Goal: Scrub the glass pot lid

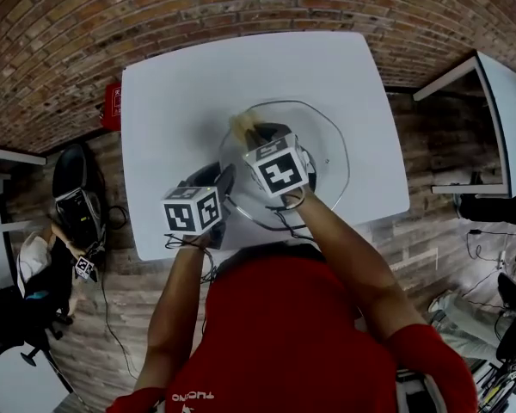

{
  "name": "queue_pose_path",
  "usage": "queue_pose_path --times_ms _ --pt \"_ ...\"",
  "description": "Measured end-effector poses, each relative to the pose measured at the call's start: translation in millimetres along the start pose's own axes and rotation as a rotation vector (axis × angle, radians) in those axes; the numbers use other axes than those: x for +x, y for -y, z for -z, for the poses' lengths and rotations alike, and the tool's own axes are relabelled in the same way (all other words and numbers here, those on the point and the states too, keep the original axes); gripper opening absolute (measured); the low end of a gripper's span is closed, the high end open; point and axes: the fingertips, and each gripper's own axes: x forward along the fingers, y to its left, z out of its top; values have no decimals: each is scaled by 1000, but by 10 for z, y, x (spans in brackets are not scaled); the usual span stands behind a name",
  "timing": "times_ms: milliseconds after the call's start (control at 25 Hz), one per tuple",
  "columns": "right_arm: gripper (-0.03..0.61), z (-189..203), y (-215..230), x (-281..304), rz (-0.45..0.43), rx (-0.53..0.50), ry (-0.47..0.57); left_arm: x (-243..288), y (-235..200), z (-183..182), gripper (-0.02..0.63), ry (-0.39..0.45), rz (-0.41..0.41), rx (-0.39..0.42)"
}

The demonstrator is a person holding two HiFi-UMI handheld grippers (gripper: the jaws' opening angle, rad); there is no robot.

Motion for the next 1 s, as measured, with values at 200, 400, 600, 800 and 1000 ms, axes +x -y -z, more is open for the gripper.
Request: queue_pose_path --times_ms 200,400,600,800,1000 --pt "54 83 135 47 40 -4 -25 7 -2 -6 129 -8 6 8" --pt "54 266 640 -115 153 38 -65 10 -4 -2 129 -12 12 12" --pt "54 449 1130 -350 273 81 -87 7 -10 -8 129 -14 22 10" --pt "54 531 1164 -495 283 133 -83 6 -11 -9 129 -17 21 11" --pt "54 342 265 -468 91 122 -28 7 -12 -9 129 -15 19 4"
